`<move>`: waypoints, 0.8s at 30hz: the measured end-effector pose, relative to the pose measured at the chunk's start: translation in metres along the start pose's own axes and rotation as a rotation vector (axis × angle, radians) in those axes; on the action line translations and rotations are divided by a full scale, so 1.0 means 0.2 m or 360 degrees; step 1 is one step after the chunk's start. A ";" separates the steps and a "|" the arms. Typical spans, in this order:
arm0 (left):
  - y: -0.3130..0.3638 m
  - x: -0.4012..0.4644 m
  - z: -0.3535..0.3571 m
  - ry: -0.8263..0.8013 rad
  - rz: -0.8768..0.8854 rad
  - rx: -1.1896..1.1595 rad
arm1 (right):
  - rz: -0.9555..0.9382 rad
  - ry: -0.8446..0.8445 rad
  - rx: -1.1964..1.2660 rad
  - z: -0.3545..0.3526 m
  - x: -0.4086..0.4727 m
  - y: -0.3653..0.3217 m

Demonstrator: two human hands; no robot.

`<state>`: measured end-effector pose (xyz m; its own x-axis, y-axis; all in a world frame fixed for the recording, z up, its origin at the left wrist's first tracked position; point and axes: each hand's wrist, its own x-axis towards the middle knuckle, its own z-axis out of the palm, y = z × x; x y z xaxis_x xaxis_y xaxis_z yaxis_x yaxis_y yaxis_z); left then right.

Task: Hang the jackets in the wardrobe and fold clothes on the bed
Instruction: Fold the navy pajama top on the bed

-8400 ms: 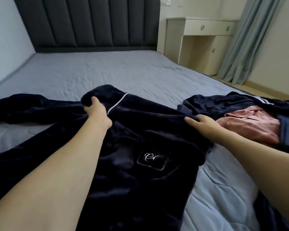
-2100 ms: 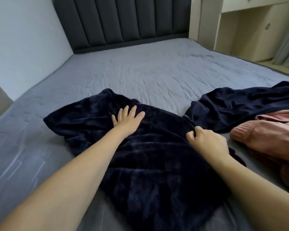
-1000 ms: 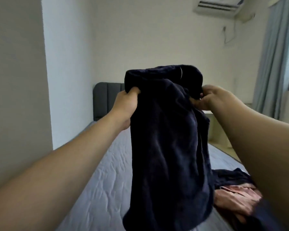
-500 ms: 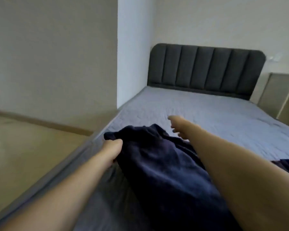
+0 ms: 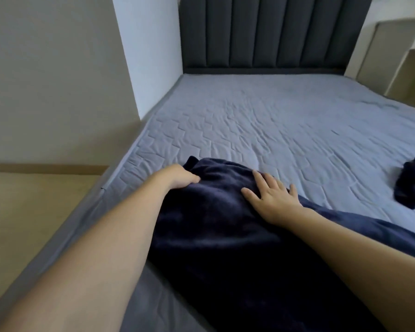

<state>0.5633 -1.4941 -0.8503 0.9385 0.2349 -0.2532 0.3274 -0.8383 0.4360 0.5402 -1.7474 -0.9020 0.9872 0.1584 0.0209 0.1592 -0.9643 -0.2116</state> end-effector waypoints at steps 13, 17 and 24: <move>-0.22 0.20 0.31 0.0830 0.0125 0.0050 | -0.0190 0.0054 -0.0112 0.02 -0.13 -0.03; -0.22 0.09 0.26 0.0552 -0.0092 -0.0140 | -0.0014 0.0026 -0.0390 -0.08 -0.42 0.22; 0.01 -0.30 -0.02 0.0146 0.0011 -0.0304 | 0.0191 -0.0106 -0.0367 0.11 -0.47 0.26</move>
<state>0.5087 -1.5079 -0.8317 0.9439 0.2808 -0.1737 0.3278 -0.7334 0.5955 0.4558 -1.8083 -0.9372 0.9973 0.0460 -0.0568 0.0472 -0.9987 0.0199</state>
